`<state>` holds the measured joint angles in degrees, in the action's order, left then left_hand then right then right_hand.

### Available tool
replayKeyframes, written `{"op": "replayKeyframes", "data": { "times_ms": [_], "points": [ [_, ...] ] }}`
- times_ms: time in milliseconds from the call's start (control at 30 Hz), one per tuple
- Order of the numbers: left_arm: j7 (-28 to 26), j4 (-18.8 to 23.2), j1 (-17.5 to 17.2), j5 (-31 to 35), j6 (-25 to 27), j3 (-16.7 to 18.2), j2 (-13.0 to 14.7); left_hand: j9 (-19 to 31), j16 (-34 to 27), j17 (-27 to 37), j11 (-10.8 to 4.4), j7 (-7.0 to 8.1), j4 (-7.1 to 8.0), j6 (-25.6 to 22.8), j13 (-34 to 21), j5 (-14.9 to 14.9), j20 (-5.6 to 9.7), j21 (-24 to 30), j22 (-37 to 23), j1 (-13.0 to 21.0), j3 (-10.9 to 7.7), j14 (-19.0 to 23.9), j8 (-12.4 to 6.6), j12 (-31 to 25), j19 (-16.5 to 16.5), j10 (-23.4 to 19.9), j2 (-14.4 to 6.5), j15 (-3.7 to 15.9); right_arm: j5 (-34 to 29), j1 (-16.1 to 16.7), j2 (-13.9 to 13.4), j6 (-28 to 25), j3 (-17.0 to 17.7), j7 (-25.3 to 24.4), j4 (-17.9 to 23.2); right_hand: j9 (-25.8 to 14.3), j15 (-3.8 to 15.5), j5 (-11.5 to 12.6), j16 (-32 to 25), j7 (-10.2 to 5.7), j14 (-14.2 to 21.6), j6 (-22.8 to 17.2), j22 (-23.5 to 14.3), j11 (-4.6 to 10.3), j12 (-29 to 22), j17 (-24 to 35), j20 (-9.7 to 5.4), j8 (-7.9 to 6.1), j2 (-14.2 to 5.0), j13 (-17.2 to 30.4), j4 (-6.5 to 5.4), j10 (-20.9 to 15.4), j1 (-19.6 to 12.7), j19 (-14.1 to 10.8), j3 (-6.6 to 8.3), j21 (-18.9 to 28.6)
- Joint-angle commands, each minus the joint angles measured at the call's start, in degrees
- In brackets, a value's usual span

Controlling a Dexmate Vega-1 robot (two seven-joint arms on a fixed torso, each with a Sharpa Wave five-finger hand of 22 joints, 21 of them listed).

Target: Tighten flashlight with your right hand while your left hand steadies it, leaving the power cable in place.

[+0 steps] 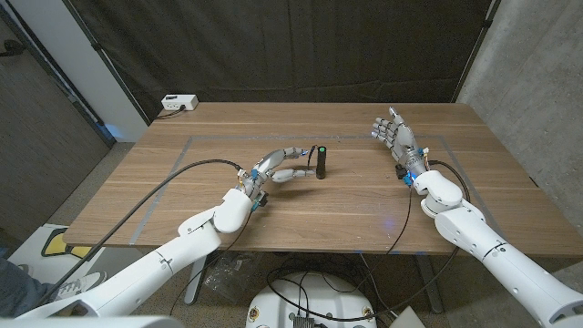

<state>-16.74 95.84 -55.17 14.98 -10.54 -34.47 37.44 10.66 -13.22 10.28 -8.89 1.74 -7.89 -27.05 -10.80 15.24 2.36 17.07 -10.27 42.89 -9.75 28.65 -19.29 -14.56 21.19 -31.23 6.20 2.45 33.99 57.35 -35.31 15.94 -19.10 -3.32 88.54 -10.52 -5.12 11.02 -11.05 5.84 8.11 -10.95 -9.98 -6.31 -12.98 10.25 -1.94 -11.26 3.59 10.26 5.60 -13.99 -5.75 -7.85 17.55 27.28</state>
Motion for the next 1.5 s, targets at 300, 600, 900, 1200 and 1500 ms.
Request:
{"op": "replayKeyframes", "data": {
  "times_ms": [300,600,900,1200,1500],
  "points": [
    [4.5,-3.1,4.5,-2.1,0.3,-2.6,-1.2,0.0,0.3,0.1,0.09,0.14,0.51,-2.0,-0.1,-0.5,4.31,0.1,-0.1,0.8,-0.21,1.4,-0.18,0.4,1.1,-1.7,-1.0,5.37,0.8,0.9,-0.4,1.0,0.8,0.5,-0.2,-0.3,0.17,-0.1,-0.2,0.08,0.7,-0.3,-0.2,-0.04,-0.2,0.2,0.23,-0.22,-0.13,0.2,0.25,-0.6,-0.5,-0.9,-0.18,-0.3],
    [5.5,0.0,4.1,-2.8,5.1,-2.3,-0.2,0.0,2.0,0.1,0.36,-0.39,1.07,0.5,-0.2,-1.1,3.86,-1.0,-0.1,0.6,-0.07,-1.5,1.61,2.2,-0.5,0.6,-1.7,4.64,1.4,1.4,-0.1,1.9,1.0,1.0,-0.4,-0.3,0.19,-0.1,-0.3,0.06,1.0,-0.3,-0.2,-0.03,-0.2,0.3,0.28,-0.20,-0.17,0.2,0.24,-0.8,-0.5,-1.2,-0.23,-0.4],
    [4.9,-0.6,4.6,-2.8,4.4,-2.6,-0.4,0.1,2.4,0.1,0.24,-0.22,1.11,1.1,-0.2,-1.3,3.64,-1.5,-0.1,0.8,0.01,-2.5,2.17,2.6,-1.0,1.0,-1.7,4.52,1.5,2.5,-0.3,2.2,1.5,0.5,0.1,-0.3,0.18,-0.1,-0.2,0.04,1.2,-0.4,-0.2,-0.01,-0.2,0.3,0.37,-0.19,-0.22,0.2,0.25,-1.0,-0.5,-1.5,-0.28,-0.4],
    [6.5,-2.7,6.7,-2.7,3.1,-3.7,-0.9,0.1,2.5,0.1,0.32,-0.03,1.18,1.3,-0.2,-1.4,3.53,-1.7,-0.1,0.8,0.04,-2.8,2.51,2.9,-1.2,1.3,-1.9,4.48,1.4,3.4,-0.4,2.3,1.9,-0.4,0.9,-0.3,0.11,-0.1,-0.3,0.08,1.4,-0.4,-0.2,0.04,-0.1,0.3,0.36,-0.18,-0.25,0.2,0.25,-1.1,-0.5,-1.7,-0.34,-0.6],
    [7.8,-5.3,8.9,-2.3,2.4,-5.0,-1.8,0.1,2.4,0.1,0.06,-0.04,1.19,1.1,-0.2,-1.5,3.53,-1.8,-0.2,1.0,0.02,-2.7,2.60,2.9,-1.2,1.2,-2.0,4.49,1.2,3.6,-0.4,2.4,2.0,-0.8,1.2,-0.3,0.13,-0.1,-0.2,0.04,1.5,-0.5,-0.2,0.15,-0.1,0.3,0.34,-0.18,-0.27,0.3,0.26,-1.2,-0.5,-1.8,-0.39,-0.7]
  ]
}}
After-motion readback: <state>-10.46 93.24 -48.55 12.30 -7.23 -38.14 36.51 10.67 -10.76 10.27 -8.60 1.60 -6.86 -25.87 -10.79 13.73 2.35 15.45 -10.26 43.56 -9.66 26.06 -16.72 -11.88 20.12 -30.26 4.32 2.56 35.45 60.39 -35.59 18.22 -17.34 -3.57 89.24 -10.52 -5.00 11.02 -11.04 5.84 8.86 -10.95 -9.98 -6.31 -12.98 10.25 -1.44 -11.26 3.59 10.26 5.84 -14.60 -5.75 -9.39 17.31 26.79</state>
